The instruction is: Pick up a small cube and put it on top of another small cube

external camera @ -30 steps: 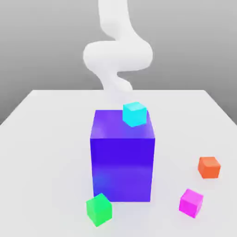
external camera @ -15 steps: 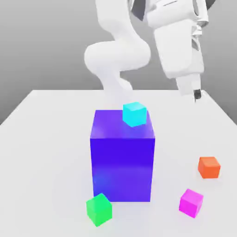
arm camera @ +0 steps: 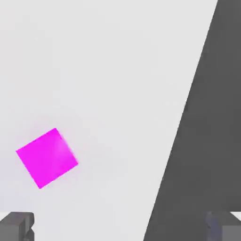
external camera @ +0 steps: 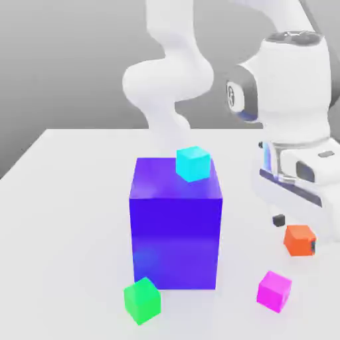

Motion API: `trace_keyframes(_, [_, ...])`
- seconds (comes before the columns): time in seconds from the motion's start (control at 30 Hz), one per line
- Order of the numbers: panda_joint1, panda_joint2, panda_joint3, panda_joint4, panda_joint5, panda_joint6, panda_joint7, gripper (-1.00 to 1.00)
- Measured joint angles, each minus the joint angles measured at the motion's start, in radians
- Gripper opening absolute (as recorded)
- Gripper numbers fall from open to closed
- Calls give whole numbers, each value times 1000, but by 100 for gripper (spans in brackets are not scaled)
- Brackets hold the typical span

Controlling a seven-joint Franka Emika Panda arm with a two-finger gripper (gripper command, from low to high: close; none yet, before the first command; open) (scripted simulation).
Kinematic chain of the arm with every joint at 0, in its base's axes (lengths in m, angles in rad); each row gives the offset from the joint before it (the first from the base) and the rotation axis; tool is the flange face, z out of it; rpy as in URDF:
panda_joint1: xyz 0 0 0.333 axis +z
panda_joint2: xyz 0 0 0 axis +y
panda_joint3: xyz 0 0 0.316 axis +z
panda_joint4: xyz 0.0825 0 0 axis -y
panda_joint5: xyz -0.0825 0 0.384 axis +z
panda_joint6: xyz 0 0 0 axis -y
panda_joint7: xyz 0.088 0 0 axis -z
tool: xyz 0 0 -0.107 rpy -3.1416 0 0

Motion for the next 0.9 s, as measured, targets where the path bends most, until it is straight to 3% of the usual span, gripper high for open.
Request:
trace_keyframes(0.27, [9,154,45,-40,-65,82,-268,0])
trace_keyframes(0.43, [-41,323,110,-12,-27,214,-329,0])
trace_keyframes(0.47, [-50,348,121,-7,-20,234,-335,-100])
trace_keyframes(0.7, [-49,349,121,-7,-18,232,-337,-100])
trace_keyframes(0.9, [-12,170,79,-43,-70,90,-286,-100])
